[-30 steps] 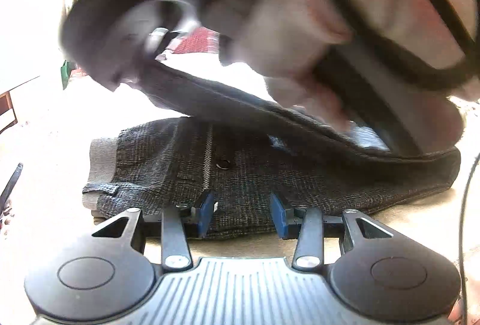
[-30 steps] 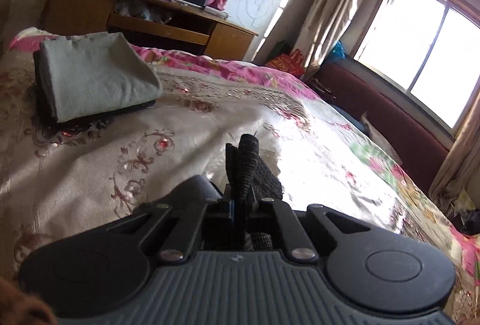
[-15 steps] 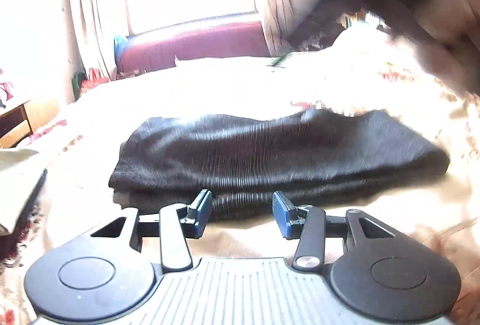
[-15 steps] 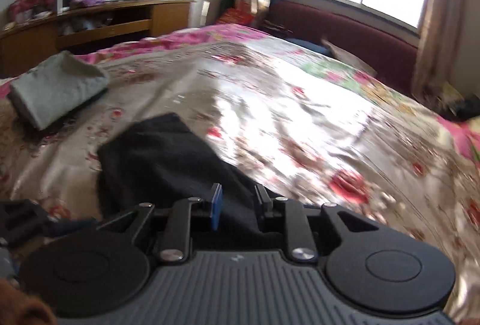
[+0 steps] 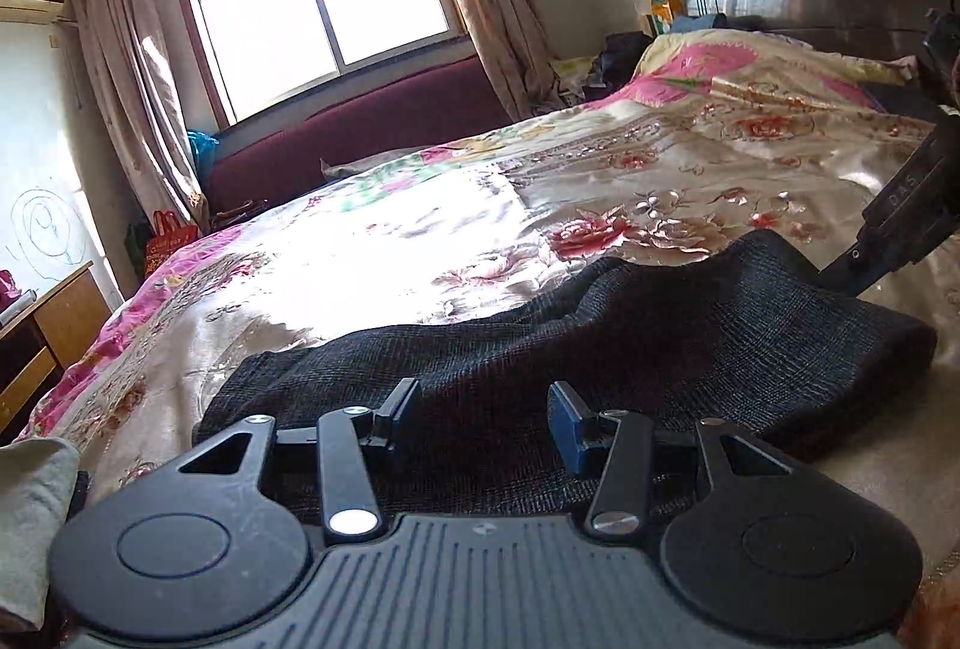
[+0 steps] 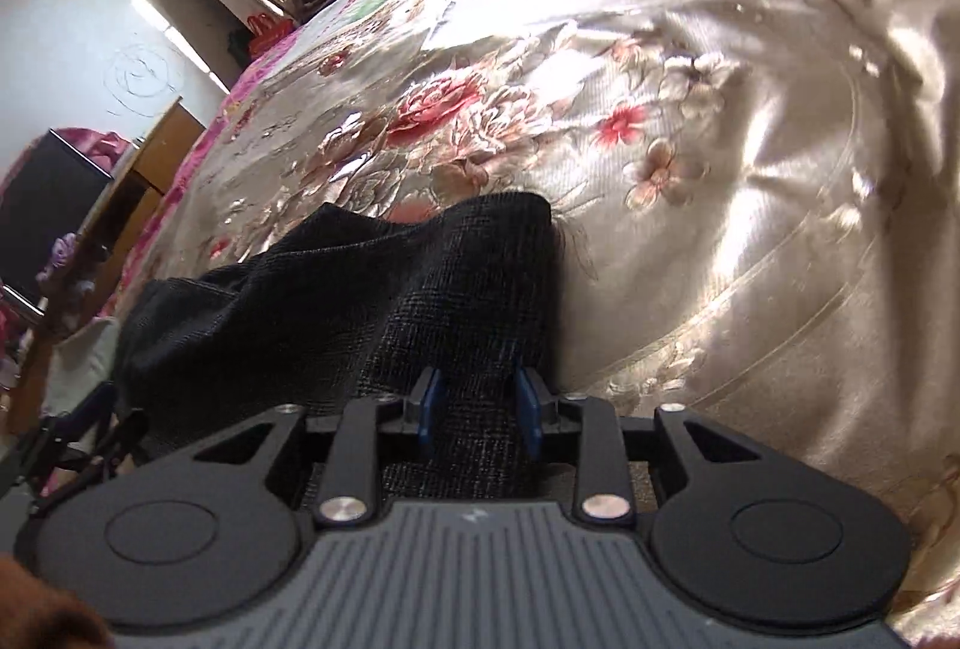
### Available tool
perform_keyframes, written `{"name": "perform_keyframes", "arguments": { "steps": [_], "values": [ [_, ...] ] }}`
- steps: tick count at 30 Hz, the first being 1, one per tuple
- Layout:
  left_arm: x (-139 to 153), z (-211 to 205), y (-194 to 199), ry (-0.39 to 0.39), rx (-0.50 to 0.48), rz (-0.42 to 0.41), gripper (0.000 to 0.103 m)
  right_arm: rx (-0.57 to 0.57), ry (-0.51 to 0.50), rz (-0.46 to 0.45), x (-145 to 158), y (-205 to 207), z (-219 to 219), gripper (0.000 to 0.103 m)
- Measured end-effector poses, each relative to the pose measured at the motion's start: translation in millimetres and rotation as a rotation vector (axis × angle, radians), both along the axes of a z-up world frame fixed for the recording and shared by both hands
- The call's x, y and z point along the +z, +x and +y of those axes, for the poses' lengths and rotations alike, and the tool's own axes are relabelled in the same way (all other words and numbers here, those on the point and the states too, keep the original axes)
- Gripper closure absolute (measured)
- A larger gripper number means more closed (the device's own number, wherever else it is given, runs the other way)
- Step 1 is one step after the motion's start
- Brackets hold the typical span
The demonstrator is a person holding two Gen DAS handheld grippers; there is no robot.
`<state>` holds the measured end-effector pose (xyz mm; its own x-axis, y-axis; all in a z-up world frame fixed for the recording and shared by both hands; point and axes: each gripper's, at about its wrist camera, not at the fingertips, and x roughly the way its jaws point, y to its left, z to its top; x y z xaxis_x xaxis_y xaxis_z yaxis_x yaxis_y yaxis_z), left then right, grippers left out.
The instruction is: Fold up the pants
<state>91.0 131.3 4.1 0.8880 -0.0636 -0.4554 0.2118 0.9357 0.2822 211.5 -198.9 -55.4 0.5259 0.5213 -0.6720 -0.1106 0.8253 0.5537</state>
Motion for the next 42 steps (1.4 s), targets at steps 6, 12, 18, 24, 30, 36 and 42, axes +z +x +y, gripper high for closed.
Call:
{"name": "perform_keyframes", "arguments": {
  "steps": [6,12,18,24,30,36,42],
  "values": [
    [-6,-9,16,0.052,-0.033,0.039,0.043,0.013,0.327,0.096,-33,11,-46,0.071],
    [-4,-21,31,0.03,-0.079,0.06,0.043,0.049,0.569,0.136,-63,34,-48,0.079],
    [-6,-35,44,0.054,-0.139,0.075,0.043,0.063,0.485,0.064,-43,35,-73,0.075],
    [-9,-46,52,0.055,-0.192,0.087,0.043,0.164,0.507,0.086,-58,75,-50,0.079],
    [-11,-41,57,0.055,-0.206,0.119,0.043,0.168,0.493,0.132,-47,62,-75,0.071],
    [-13,-39,56,0.052,-0.211,0.111,0.043,0.211,0.505,0.208,-52,43,-76,0.068],
    [-15,-40,53,0.049,-0.212,0.112,0.041,0.24,0.532,0.229,-57,33,-63,0.059]
  ]
}}
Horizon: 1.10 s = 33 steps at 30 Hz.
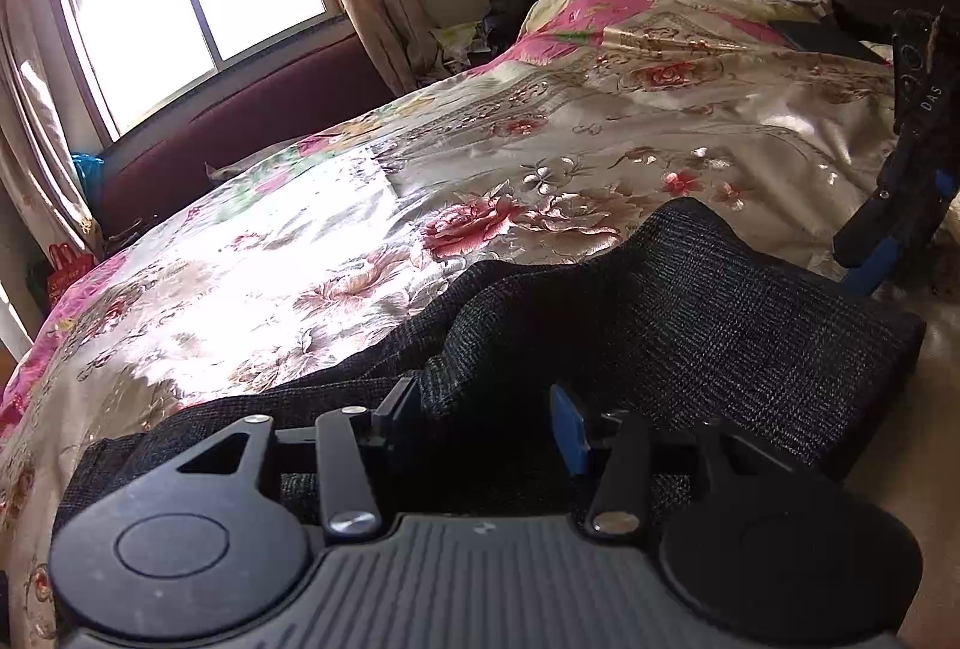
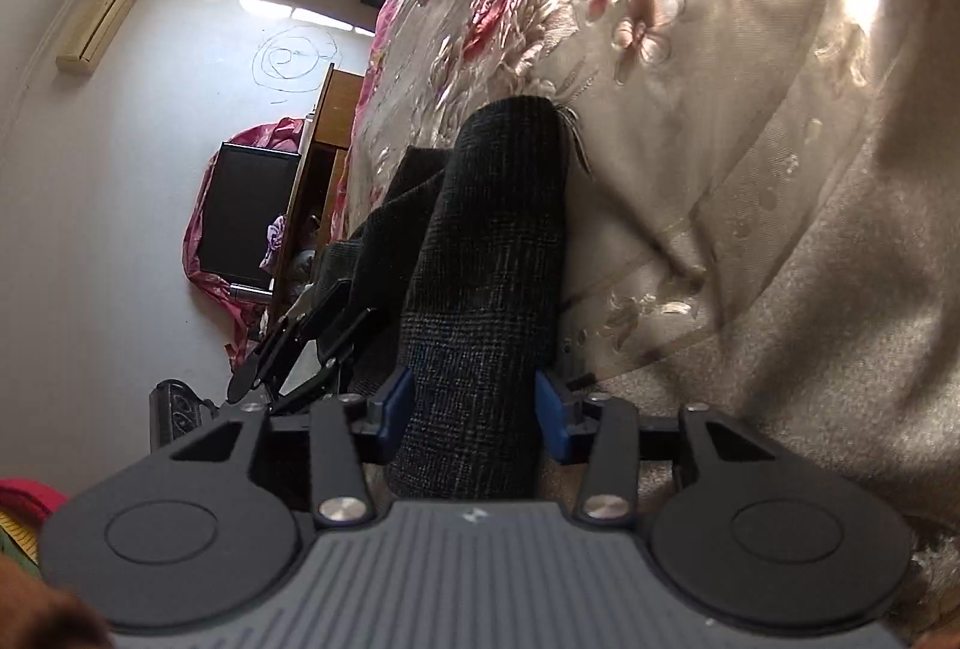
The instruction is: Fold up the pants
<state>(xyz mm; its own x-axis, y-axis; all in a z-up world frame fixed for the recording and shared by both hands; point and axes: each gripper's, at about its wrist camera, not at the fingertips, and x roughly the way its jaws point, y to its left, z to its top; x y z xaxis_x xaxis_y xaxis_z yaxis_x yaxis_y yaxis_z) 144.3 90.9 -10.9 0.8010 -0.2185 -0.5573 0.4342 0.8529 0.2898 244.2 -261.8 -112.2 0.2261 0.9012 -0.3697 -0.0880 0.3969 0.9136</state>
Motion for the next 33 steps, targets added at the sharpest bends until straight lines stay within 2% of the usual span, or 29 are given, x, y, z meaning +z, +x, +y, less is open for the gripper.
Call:
{"name": "perform_keyframes", "arguments": {
  "steps": [3,6,9,12,13,15,17,18,19,22,26,27,28,30,31,33],
  "values": [
    [-2,-1,0,-0.002,0.001,0.005,0.041,-0.033,0.121,0.049,-17,11,8,0.06],
    [-3,-3,-1,0.009,0.002,0.002,0.041,-0.041,0.173,0.044,-20,18,18,0.06],
    [-3,-2,-2,0.017,-0.01,0.007,0.041,-0.045,0.136,0.021,-5,9,6,0.06],
    [-4,1,-1,0.011,-0.019,0.016,0.041,-0.067,0.195,-0.019,13,2,-2,0.059],
    [-6,1,0,0.01,-0.017,0.019,0.041,-0.05,0.186,-0.043,18,4,3,0.059],
    [-8,0,0,0.018,-0.014,0.017,0.041,0.001,0.101,-0.113,27,8,14,0.059],
    [-7,0,-2,0.016,-0.013,0.016,0.041,0.001,-0.024,-0.106,25,5,11,0.058],
    [-7,1,-2,0.013,-0.015,0.017,0.041,-0.018,-0.081,-0.072,20,2,6,0.062],
    [-7,1,-2,0.011,-0.016,0.018,0.04,-0.039,-0.099,-0.035,13,1,-1,0.072],
    [-8,1,0,0.016,-0.025,0.019,0.04,-0.081,-0.015,0.02,-2,1,-12,0.071],
    [-10,-1,0,0.026,-0.022,0.018,0.04,-0.053,0.123,0.03,-25,22,14,0.071],
    [-10,-1,-1,0.028,-0.021,0.017,0.04,-0.047,0.155,0.018,-29,27,21,0.073],
    [-10,-1,-2,0.028,-0.019,0.016,0.04,-0.054,0.173,0.017,-33,32,26,0.08],
    [-11,-2,-1,0.039,-0.017,0.022,0.04,-0.061,0.158,0.024,-30,32,27,0.084],
    [-10,-3,-2,0.045,-0.021,0.02,0.04,-0.074,0.144,0.016,-26,28,23,0.089],
    [-8,-2,-2,0.038,-0.022,0.034,0.04,-0.122,0.12,0.034,-17,12,11,0.093]
  ]
}}
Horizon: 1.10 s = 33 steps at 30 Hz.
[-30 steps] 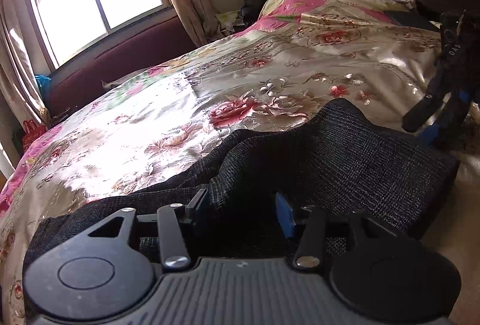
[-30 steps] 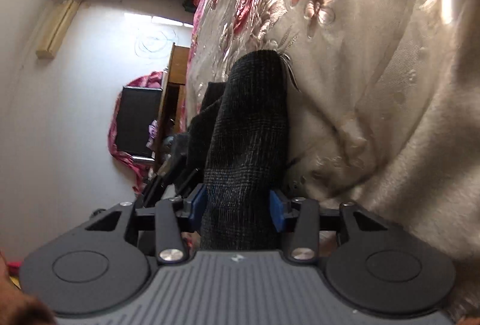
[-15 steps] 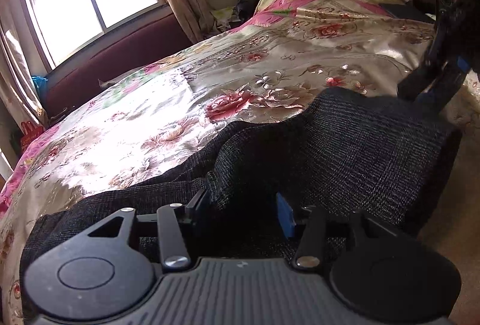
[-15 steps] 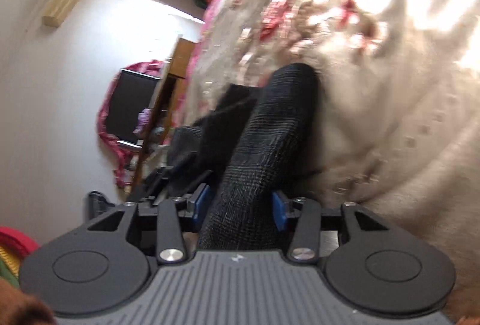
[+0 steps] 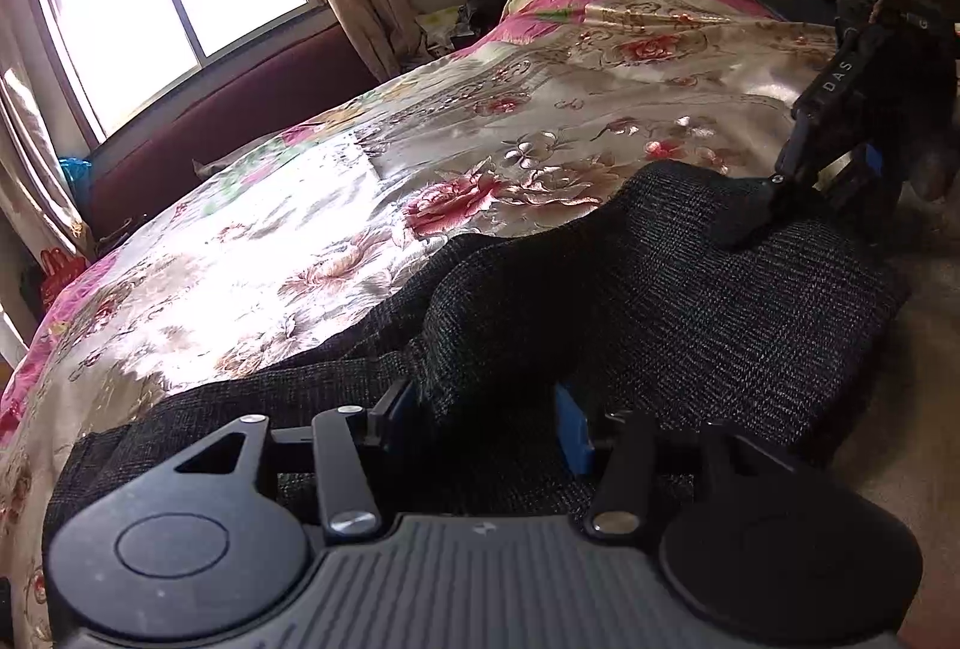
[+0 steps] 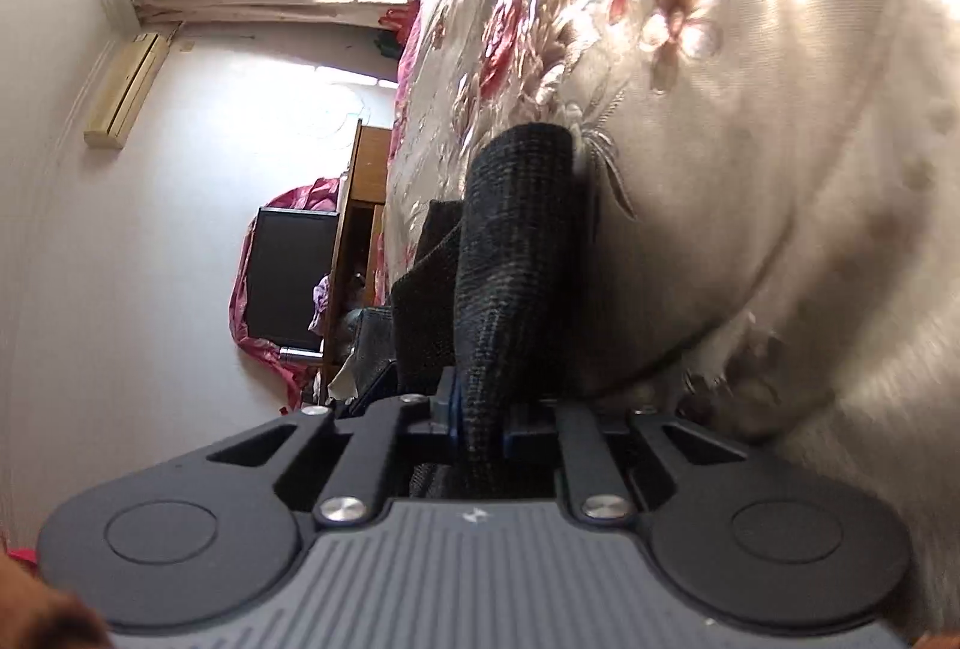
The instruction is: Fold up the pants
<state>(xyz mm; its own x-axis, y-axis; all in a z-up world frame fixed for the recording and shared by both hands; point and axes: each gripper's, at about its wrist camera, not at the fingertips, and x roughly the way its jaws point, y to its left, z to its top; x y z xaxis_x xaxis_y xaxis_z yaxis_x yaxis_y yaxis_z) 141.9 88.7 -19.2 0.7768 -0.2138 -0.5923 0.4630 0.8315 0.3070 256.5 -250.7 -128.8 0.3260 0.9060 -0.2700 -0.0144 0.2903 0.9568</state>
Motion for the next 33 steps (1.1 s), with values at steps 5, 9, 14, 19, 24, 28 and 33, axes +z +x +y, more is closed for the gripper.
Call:
{"name": "perform_keyframes", "arguments": {
  "steps": [5,9,14,19,24,28,33],
  "values": [
    [2,-14,-7,-0.081,-0.019,0.063,0.04,-0.04,-0.216,-0.092,53,-43,-17,0.096],
    [-9,-52,-18,-0.061,-0.106,0.052,0.039,-0.109,-0.385,-0.025,52,-63,-43,0.097],
    [4,-67,-27,-0.058,-0.174,0.022,0.038,-0.172,-0.585,0.017,76,-83,-73,0.093],
    [17,-12,-20,0.01,-0.001,-0.017,0.037,-0.178,-0.927,-0.185,137,-83,-49,0.089],
    [6,35,-23,0.016,0.209,-0.001,0.035,-0.016,-0.805,-0.371,141,-36,37,0.089],
    [7,53,-41,-0.014,0.262,0.013,0.035,0.214,-0.666,-0.445,118,23,148,0.089],
    [21,72,-40,-0.105,0.337,-0.057,0.034,0.483,-0.625,-0.585,117,40,246,0.083]
  ]
}}
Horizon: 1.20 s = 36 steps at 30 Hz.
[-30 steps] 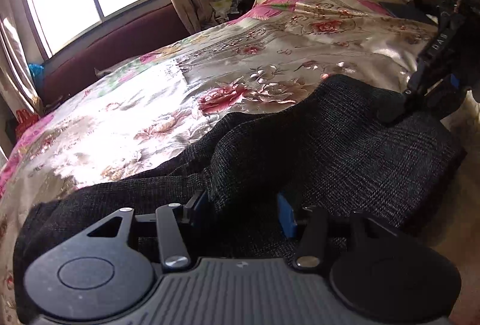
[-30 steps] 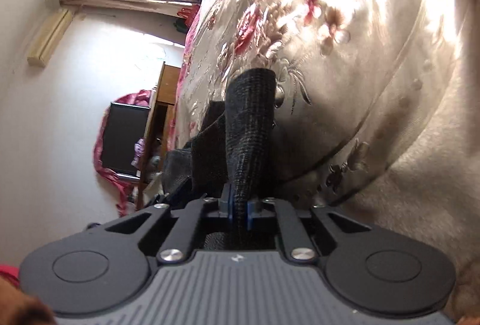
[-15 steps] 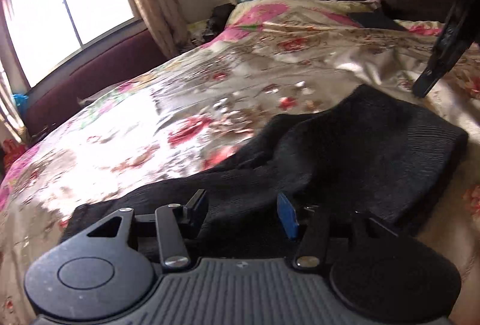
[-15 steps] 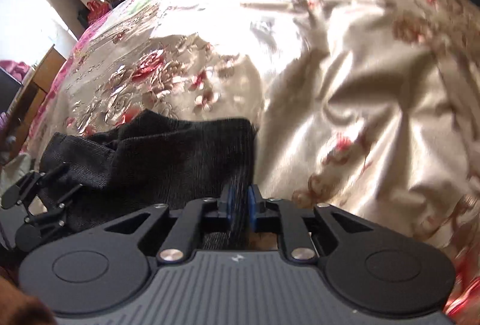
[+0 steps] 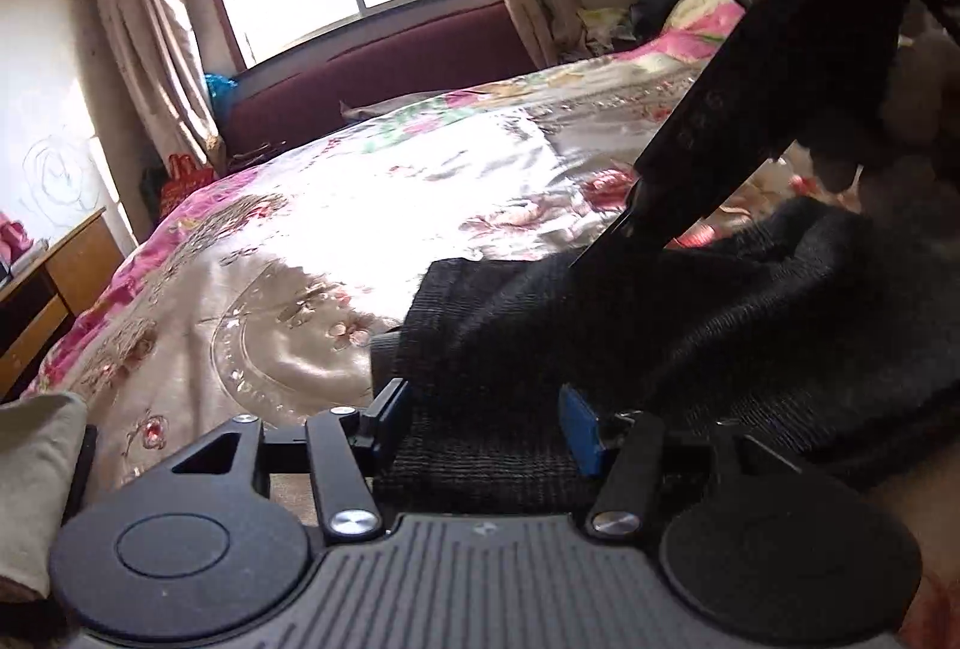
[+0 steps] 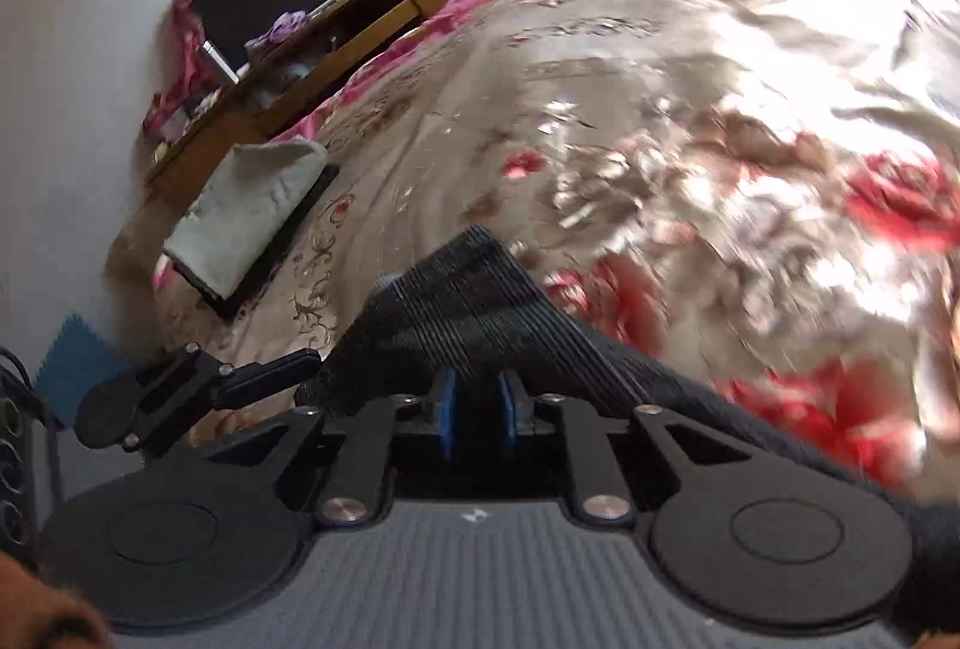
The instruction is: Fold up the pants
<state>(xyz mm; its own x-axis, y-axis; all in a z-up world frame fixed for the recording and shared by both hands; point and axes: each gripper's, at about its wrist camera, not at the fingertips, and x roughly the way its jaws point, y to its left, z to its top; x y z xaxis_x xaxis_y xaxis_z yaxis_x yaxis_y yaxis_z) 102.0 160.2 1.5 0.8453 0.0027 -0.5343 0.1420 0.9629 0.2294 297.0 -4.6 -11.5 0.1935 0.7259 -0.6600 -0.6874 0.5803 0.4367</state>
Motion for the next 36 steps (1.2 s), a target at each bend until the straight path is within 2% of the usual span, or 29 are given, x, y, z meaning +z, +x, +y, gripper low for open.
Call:
{"name": "perform_keyframes", "arguments": {
  "steps": [2,3,4,5,7,10,12,15,17,19,21,23,24,25,26,29,31,34,35,36],
  "values": [
    [-7,10,9,-0.047,0.054,0.031,0.033,0.023,-0.028,-0.002,-3,3,26,0.08],
    [-12,15,12,-0.06,0.069,0.056,0.032,0.035,-0.027,-0.003,-6,4,34,0.084],
    [-17,17,12,-0.075,0.076,0.064,0.032,0.039,-0.034,-0.008,-7,6,43,0.094],
    [-19,18,11,-0.086,0.082,0.058,0.032,0.064,-0.035,-0.011,-7,5,51,0.1],
    [-18,21,2,-0.111,0.076,0.051,0.034,0.106,-0.034,-0.044,-3,-4,61,0.1],
    [-17,25,-6,-0.152,0.076,0.049,0.038,0.165,0.001,-0.035,-2,-12,76,0.101],
    [-19,25,-6,-0.147,0.079,0.059,0.037,0.158,-0.038,-0.043,-12,-14,94,0.101],
    [-21,21,-2,-0.107,0.068,0.084,0.037,0.089,-0.029,0.031,-33,-10,100,0.101],
    [-18,19,-6,-0.083,0.054,0.075,0.037,0.056,0.056,0.025,-16,-17,78,0.1],
    [-13,21,-11,-0.067,0.043,0.063,0.037,-0.015,0.109,-0.013,10,-24,36,0.097],
    [-7,27,-15,-0.054,0.048,0.059,0.037,-0.098,0.072,-0.085,28,-27,-16,0.097],
    [3,31,-18,-0.044,0.063,0.031,0.037,-0.211,-0.017,-0.122,33,-22,-70,0.093],
    [9,30,-20,-0.04,0.065,0.009,0.037,-0.266,-0.068,-0.123,30,-17,-94,0.084],
    [14,27,-21,-0.039,0.057,-0.016,0.037,-0.329,-0.124,-0.103,24,-10,-120,0.078],
    [18,22,-19,-0.044,0.037,-0.041,0.037,-0.377,-0.144,-0.072,17,-4,-142,0.076],
    [18,2,-4,-0.092,-0.033,-0.058,0.037,-0.422,-0.07,0.088,-4,11,-193,0.07],
    [9,-12,10,-0.083,-0.071,-0.038,0.037,-0.374,-0.037,0.143,-19,21,-204,0.056],
    [-8,-28,26,-0.02,-0.099,0.008,0.037,-0.286,-0.025,0.169,-36,35,-191,0.056],
    [-14,-31,29,-0.001,-0.099,0.031,0.037,-0.268,-0.029,0.16,-39,38,-183,0.06],
    [-18,-33,30,0.018,-0.1,0.036,0.037,-0.258,-0.031,0.143,-40,38,-177,0.082]
  ]
}}
